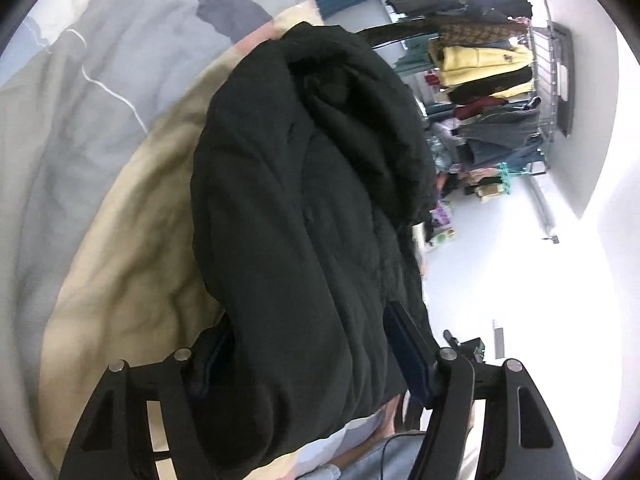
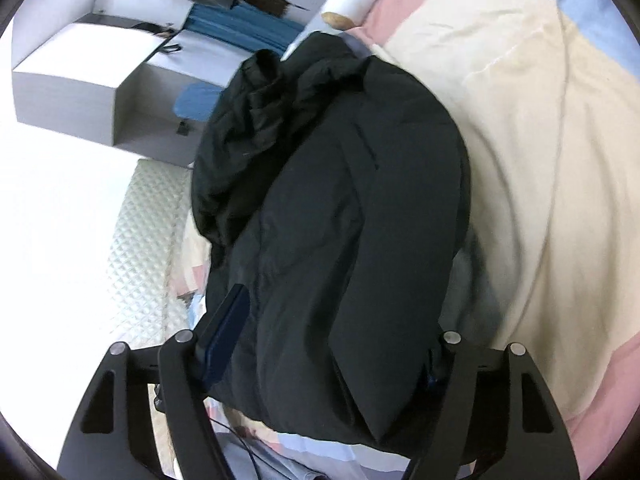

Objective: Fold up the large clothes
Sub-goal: 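Close the left tool on the hem while the right tool grasps the hem too, then lift the hem with both tools and fold it over toward the collar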

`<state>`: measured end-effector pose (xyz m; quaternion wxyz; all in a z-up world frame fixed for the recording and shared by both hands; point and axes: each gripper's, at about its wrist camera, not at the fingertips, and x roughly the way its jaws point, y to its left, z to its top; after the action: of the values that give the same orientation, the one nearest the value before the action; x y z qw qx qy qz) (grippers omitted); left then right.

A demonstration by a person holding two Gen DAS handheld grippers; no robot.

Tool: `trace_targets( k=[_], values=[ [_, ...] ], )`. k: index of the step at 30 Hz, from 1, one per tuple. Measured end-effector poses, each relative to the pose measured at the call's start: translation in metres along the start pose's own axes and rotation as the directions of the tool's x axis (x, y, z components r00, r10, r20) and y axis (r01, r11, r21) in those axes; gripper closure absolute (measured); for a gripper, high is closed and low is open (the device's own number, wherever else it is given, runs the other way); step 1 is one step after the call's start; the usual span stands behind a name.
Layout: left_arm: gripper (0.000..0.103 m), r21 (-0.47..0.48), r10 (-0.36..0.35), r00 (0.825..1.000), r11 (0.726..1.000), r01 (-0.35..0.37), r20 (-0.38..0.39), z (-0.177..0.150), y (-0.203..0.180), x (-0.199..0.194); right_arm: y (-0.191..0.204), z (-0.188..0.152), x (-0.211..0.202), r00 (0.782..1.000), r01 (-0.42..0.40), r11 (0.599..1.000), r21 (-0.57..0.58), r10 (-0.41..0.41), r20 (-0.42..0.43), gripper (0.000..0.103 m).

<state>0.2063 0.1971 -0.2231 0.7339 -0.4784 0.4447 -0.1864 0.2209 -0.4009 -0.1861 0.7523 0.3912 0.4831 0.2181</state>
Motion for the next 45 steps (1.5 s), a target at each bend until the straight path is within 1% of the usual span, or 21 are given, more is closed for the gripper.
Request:
trace_targets(
  k=[1,2,3,4,5,6,7,8,10,11,13,15,18,22,24,26,30,34,38,41,45],
  values=[
    [0.034,-0.009,0.013,1.0,1.0,-0.013,-0.004,0.001,0.003,0.003,0.003,-0.003,0.002,1.0,0.004,1.0,-0.014,-0.004,-0.009,0.031],
    [0.039,-0.021,0.038,0.999,0.999,-0.038,-0.015,0.003,0.006,0.009,0.006,-0.004,0.009,0.999,0.027,0.999,-0.024,-0.028,-0.019,0.031],
    [0.051,-0.032,0.06,0.998,0.998,-0.061,-0.025,0.004,0.009,0.015,0.005,-0.004,0.014,0.997,0.071,0.997,-0.026,-0.071,-0.035,0.031],
    [0.059,-0.037,0.07,0.997,0.997,-0.072,-0.032,0.003,0.016,0.013,0.002,-0.007,0.017,0.991,0.122,0.992,-0.021,-0.123,-0.054,0.032],
    [0.069,-0.04,0.072,0.997,0.996,-0.074,-0.037,0.003,0.017,0.016,0.0,-0.008,0.024,0.979,0.187,0.982,-0.021,-0.188,-0.08,0.04],
    [0.074,-0.041,0.053,0.998,0.998,-0.054,-0.034,0.002,0.017,0.017,-0.001,-0.01,0.032,0.965,0.241,0.97,-0.03,-0.243,-0.103,0.046],
    [0.077,-0.034,0.04,0.999,0.999,-0.041,-0.029,0.001,0.016,0.02,-0.001,-0.011,0.034,0.953,0.279,0.959,-0.044,-0.282,-0.106,0.06],
    [0.081,-0.014,0.029,0.999,0.999,-0.03,-0.016,0.0,0.01,0.018,0.003,-0.011,0.034,0.946,0.307,0.95,-0.063,-0.311,-0.09,0.075],
    [0.084,0.015,0.01,1.0,1.0,-0.01,0.012,-0.003,0.005,0.011,0.015,-0.012,0.029,0.95,0.304,0.947,-0.099,-0.31,-0.041,0.088],
    [0.085,0.029,-0.006,1.0,1.0,0.005,0.025,-0.005,-0.001,0.01,0.022,-0.013,0.024,0.954,0.295,0.948,-0.117,-0.298,-0.009,0.091],
    [0.086,0.054,-0.005,1.0,0.999,0.003,0.026,-0.005,-0.007,0.007,0.034,-0.016,0.014,0.959,0.283,0.947,-0.155,-0.28,0.044,0.093],
    [0.086,0.053,-0.019,0.999,0.998,0.017,0.048,-0.005,-0.015,-0.001,0.043,-0.017,0.01,0.96,0.279,0.943,-0.179,-0.27,0.074,0.095],
    [0.087,0.042,-0.052,0.995,0.998,0.049,0.08,-0.006,-0.026,-0.015,0.048,-0.018,-0.001,0.968,0.244,0.954,-0.171,-0.229,0.101,0.096],
    [0.087,0.009,-0.016,0.996,1.0,0.016,0.082,-0.011,-0.037,-0.03,0.053,-0.014,-0.025,0.971,0.202,0.971,-0.131,-0.181,0.156,0.097],
    [0.087,0.004,0.034,0.997,0.999,-0.034,0.072,-0.013,-0.042,-0.043,0.058,-0.013,-0.037,0.971,0.182,0.976,-0.122,-0.159,0.178,0.097],
    [0.087,0.01,0.038,0.997,0.999,-0.039,0.074,-0.014,-0.052,-0.051,0.067,-0.011,-0.05,0.971,0.172,0.975,-0.142,-0.143,0.191,0.097],
    [0.088,0.05,0.048,0.994,0.997,-0.053,0.096,-0.025,-0.075,-0.079,0.086,-0.012,-0.07,0.974,0.155,0.971,-0.183,-0.119,0.194,0.097],
    [0.089,0.077,0.053,0.992,0.995,-0.062,0.113,-0.043,-0.086,-0.112,0.103,-0.02,-0.096,0.976,0.147,0.961,-0.235,-0.102,0.195,0.097],
    [0.089,0.095,0.048,0.99,0.994,-0.061,0.136,-0.068,-0.094,-0.149,0.11,-0.039,-0.125,0.979,0.132,0.952,-0.278,-0.081,0.186,0.097],
    [0.09,0.108,0.103,0.984,0.987,-0.119,0.146,-0.089,-0.1,-0.175,0.113,-0.058,-0.145,0.982,0.11,0.949,-0.294,-0.059,0.177,0.097],
    [0.09,0.113,0.126,0.982,0.983,-0.142,0.144,-0.114,-0.108,-0.209,0.123,-0.086,-0.169,0.986,0.104,0.936,-0.336,-0.053,0.157,0.097]
  ],
)
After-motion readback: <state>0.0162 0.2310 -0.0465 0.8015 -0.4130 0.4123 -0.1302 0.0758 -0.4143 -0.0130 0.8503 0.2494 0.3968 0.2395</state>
